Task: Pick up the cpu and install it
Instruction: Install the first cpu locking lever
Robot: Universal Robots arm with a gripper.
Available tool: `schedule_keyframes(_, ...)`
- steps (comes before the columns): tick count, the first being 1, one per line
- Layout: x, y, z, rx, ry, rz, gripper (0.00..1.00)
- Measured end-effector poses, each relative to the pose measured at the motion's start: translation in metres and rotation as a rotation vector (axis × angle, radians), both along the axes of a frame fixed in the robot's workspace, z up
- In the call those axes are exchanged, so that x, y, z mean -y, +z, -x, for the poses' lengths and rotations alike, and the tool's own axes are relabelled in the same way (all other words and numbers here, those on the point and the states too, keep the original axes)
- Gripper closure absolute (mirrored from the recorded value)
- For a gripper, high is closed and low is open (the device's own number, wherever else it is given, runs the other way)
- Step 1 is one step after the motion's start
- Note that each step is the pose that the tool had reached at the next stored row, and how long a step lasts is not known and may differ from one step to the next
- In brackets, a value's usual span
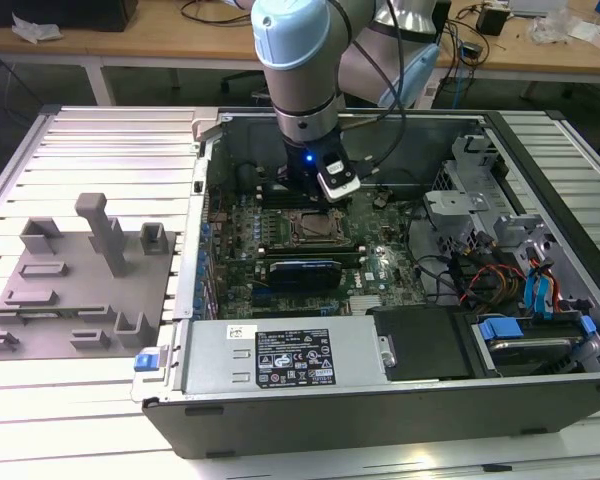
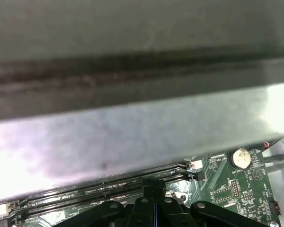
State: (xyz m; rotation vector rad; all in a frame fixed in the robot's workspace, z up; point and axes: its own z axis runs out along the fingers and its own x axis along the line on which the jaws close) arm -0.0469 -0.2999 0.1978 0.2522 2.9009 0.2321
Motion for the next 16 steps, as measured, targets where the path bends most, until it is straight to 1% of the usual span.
schedule_keyframes(7,0.0000,0.0082,0.0000,0.0002,0.000,0.0003,0.89)
schedule_keyframes(8,0.0000,0.0093,0.0001,0.0003,0.000,0.0027,0.89)
schedule_keyframes(9,0.0000,0.0104,0.0000,-0.0006,0.000,0.0125,0.89)
schedule_keyframes(10,0.0000,0.0113,0.0000,-0.0029,0.000,0.0243,0.89)
schedule_keyframes(11,0.0000,0.0122,0.0000,-0.0111,0.000,0.0506,0.89)
schedule_keyframes(12,0.0000,0.0125,-0.0001,-0.0199,0.000,0.0708,0.89)
schedule_keyframes(14,0.0000,0.0127,-0.0003,-0.0339,0.000,0.1000,0.89)
schedule_keyframes(16,0.0000,0.0130,-0.0003,-0.0497,0.001,0.1318,0.89)
